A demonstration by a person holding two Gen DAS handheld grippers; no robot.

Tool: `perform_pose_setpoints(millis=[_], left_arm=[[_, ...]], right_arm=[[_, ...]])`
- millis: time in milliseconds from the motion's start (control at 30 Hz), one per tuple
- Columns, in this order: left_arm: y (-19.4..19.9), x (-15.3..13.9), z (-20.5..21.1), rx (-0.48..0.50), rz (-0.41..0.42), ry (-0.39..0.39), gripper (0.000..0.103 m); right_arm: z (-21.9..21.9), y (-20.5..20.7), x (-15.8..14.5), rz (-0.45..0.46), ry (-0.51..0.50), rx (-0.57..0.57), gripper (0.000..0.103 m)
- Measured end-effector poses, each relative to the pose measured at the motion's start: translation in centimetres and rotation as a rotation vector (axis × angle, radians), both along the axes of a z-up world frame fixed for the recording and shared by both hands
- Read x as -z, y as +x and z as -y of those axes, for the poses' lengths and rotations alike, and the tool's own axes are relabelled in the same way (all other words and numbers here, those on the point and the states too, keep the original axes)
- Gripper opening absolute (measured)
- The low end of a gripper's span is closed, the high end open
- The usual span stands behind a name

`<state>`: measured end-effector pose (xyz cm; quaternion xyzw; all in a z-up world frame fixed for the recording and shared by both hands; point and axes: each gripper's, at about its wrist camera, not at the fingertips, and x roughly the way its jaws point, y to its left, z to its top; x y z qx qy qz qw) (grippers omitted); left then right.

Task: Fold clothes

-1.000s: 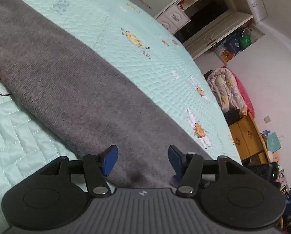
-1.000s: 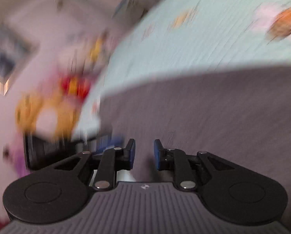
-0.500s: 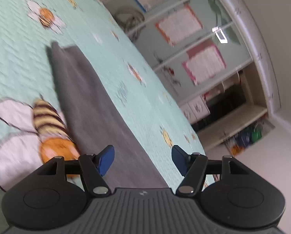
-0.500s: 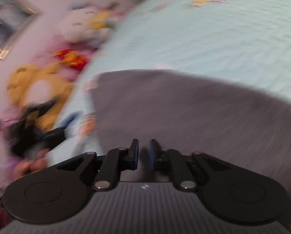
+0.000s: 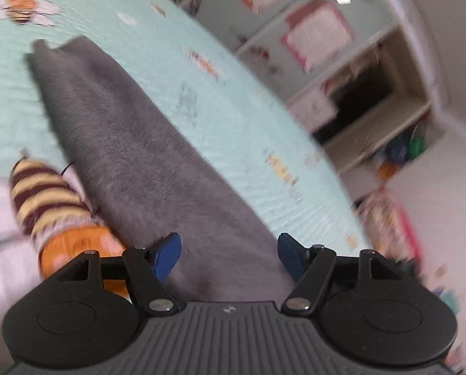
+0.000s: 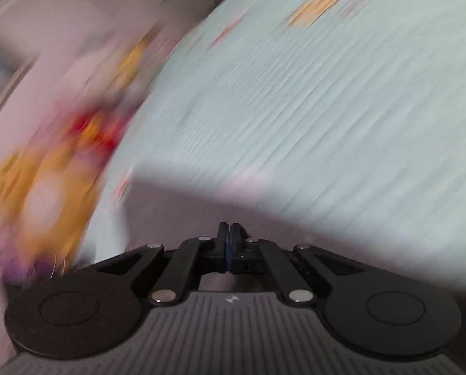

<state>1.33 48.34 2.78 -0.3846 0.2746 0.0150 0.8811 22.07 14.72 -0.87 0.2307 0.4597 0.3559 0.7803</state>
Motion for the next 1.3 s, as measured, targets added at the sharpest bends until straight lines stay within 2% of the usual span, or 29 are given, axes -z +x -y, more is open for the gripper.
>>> perform_pose_setpoints(millis=[33,133,200,233,300,367,400,467,500,567,600,633,667,700,767,800,833,867,933,1000,1033,1067,1167,1200,1233,1300], left_arm=[[0.5,-0.1,-0.1,0.005,-0.009,0.018,0.067],[1.8,-0.4,-0.5,0.022,-0.035,0.074,0.069],[2.7,-0.6,-0.8,0.033,-0.053,0.111,0.070],[3.3,-0.5,-0.8,0.040,-0.059,0.128,0.070],[4.7,-0.1,-1.1,0.049,-0.070,0.158,0.070],[6.4,-0.4,-1.7,0.045,-0.084,0.181,0.069],[7.0,-0.6,-2.2,0.024,-0.093,0.182,0.068],[6.9,-1.3,-3.3,-0.041,-0.078,0.144,0.068],[6.7,-1.7,-3.9,-0.074,-0.067,0.122,0.068],[4.6,-2.9,-4.3,-0.119,-0.001,0.072,0.068],[3.0,-3.4,-4.3,-0.141,0.040,0.048,0.068],[1.2,-4.0,-4.1,-0.164,0.084,0.024,0.069],[-1.0,-4.3,-4.1,-0.194,0.128,-0.001,0.074],[-3.3,-4.3,-4.1,-0.229,0.167,-0.025,0.082],[-7.2,-3.4,-4.1,-0.299,0.215,-0.051,0.091],[-8.3,-2.7,-4.2,-0.328,0.219,-0.047,0.091],[-9.2,-1.8,-4.3,-0.355,0.219,-0.041,0.091],[-10.1,-1.0,-4.4,-0.381,0.219,-0.035,0.091],[-10.5,0.9,-4.6,-0.397,0.195,-0.058,0.091],[-10.7,2.6,-4.7,-0.406,0.186,-0.072,0.090],[-11.0,2.8,-4.3,-0.411,0.208,-0.048,0.090],[-11.1,2.8,-3.7,-0.411,0.222,-0.015,0.091],[-10.4,2.9,-2.9,-0.392,0.218,0.065,0.092],[-10.4,3.0,-2.9,-0.393,0.224,0.069,0.092],[-10.6,3.0,-2.9,-0.397,0.233,0.063,0.092],[-10.6,3.5,-3.3,-0.406,0.246,0.046,0.092]], right_arm=[[-0.5,-0.4,-0.7,0.015,0.006,-0.027,0.007],[-3.9,-3.2,-1.9,0.007,0.054,-0.284,0.010],[-6.4,-4.2,-1.7,0.024,-0.009,-0.403,0.010],[-7.2,-3.5,-1.3,0.031,-0.039,-0.400,0.000],[-7.3,-0.1,-0.4,0.012,-0.024,-0.292,0.000],[-6.4,1.5,-1.0,0.054,-0.042,-0.083,0.000],[-6.6,1.6,-1.4,0.081,-0.065,-0.043,0.008],[-7.9,1.0,-2.0,0.080,-0.043,-0.094,0.009],[-9.0,0.3,-2.1,0.068,-0.013,-0.171,0.013],[-11.4,-1.8,-2.1,0.063,0.022,-0.324,0.014],[-12.6,-2.2,-1.9,0.058,0.018,-0.372,0.014],[-13.5,-2.4,-1.5,0.057,-0.009,-0.397,0.010],[-14.4,-2.1,-1.1,0.065,-0.038,-0.397,0.000],[-14.7,-1.2,-0.9,0.086,-0.055,-0.349,0.000],[-13.9,-0.1,-1.9,0.157,-0.075,-0.171,0.000],[-13.9,-0.2,-2.5,0.186,-0.086,-0.115,0.006],[-14.2,-0.5,-2.9,0.199,-0.074,-0.110,0.006],[-14.6,-0.9,-3.1,0.184,-0.036,-0.146,0.006],[-16.9,-2.1,-2.6,0.094,0.037,-0.343,0.011],[-19.7,-3.3,-1.6,0.101,-0.034,-0.502,0.010],[-20.8,-3.2,-1.3,0.132,-0.054,-0.514,0.002],[-21.0,-2.3,-1.0,0.135,-0.043,-0.465,0.000],[-20.5,0.6,-0.4,0.101,-0.029,-0.222,0.000],[-21.0,0.4,-1.0,0.128,-0.038,-0.192,0.006],[-22.1,-0.2,-1.5,0.145,-0.019,-0.231,0.007],[-24.7,-1.6,-1.9,0.147,0.028,-0.386,0.007]])
